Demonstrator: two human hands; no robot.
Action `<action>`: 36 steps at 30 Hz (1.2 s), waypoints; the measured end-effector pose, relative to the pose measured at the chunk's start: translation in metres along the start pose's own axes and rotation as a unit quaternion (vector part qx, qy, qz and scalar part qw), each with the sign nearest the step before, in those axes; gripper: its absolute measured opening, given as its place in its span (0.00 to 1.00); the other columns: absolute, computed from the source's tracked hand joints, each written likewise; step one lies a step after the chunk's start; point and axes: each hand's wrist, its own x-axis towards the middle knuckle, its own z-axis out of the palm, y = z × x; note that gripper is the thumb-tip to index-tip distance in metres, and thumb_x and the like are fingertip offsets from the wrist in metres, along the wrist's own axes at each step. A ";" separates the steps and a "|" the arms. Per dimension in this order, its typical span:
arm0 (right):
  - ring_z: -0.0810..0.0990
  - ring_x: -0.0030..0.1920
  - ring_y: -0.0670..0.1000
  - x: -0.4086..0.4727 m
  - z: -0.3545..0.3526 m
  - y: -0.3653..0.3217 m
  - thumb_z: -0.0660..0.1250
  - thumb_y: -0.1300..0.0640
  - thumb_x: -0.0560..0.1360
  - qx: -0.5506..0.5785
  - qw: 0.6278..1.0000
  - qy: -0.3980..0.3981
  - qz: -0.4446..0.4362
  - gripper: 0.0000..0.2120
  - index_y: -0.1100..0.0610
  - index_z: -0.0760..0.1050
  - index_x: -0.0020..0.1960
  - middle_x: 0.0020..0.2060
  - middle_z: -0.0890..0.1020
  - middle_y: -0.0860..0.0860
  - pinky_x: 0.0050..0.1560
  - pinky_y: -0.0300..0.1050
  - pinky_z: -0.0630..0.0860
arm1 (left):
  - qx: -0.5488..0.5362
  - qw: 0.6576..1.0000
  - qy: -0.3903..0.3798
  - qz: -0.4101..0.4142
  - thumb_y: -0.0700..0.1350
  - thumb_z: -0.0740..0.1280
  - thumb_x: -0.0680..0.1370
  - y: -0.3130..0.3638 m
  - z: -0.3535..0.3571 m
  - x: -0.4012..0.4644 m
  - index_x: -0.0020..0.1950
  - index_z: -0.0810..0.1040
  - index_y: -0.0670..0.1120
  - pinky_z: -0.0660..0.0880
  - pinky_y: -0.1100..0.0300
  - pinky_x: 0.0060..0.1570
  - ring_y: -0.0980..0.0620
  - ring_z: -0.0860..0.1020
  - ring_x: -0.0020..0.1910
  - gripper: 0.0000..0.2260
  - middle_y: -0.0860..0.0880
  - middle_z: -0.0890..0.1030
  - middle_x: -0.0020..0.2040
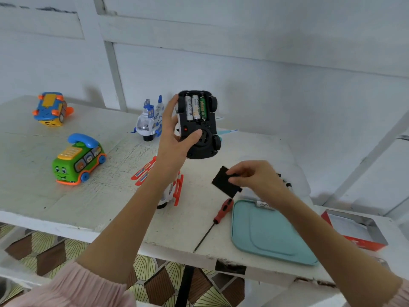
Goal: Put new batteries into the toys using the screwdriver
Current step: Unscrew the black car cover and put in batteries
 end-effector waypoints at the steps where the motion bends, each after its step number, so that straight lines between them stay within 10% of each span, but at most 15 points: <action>1: 0.76 0.30 0.38 -0.001 -0.010 -0.001 0.72 0.67 0.68 0.015 0.999 0.030 0.000 0.07 0.57 0.82 0.44 0.33 0.82 0.48 0.35 0.29 0.71 | 0.001 1.000 0.006 0.001 0.32 0.66 0.76 -0.001 0.001 0.002 0.70 0.58 0.63 0.77 0.48 0.58 0.48 0.75 0.63 0.33 0.49 0.71 0.68; 6: 0.80 0.39 0.47 -0.003 -0.046 -0.005 0.67 0.69 0.72 0.119 0.984 0.132 -0.018 0.11 0.55 0.81 0.44 0.39 0.83 0.51 0.45 0.37 0.78 | -0.011 1.000 0.006 -0.007 0.35 0.68 0.74 -0.007 0.011 0.006 0.68 0.60 0.65 0.76 0.46 0.59 0.46 0.75 0.63 0.33 0.49 0.71 0.68; 17: 0.81 0.49 0.53 0.010 -0.036 -0.021 0.69 0.69 0.69 0.242 0.962 0.092 -0.085 0.15 0.52 0.81 0.50 0.46 0.83 0.55 0.60 0.50 0.74 | -0.032 0.993 -0.093 -0.066 0.30 0.65 0.76 -0.026 0.037 -0.007 0.69 0.60 0.63 0.78 0.60 0.48 0.49 0.80 0.55 0.34 0.48 0.75 0.64; 36: 0.84 0.43 0.48 0.022 -0.010 -0.025 0.68 0.70 0.71 0.312 0.931 0.175 -0.068 0.12 0.54 0.81 0.46 0.39 0.85 0.47 0.47 0.39 0.78 | -0.052 0.991 -0.112 -0.059 0.36 0.67 0.72 -0.030 0.042 -0.012 0.69 0.62 0.64 0.78 0.58 0.50 0.48 0.79 0.59 0.34 0.50 0.75 0.64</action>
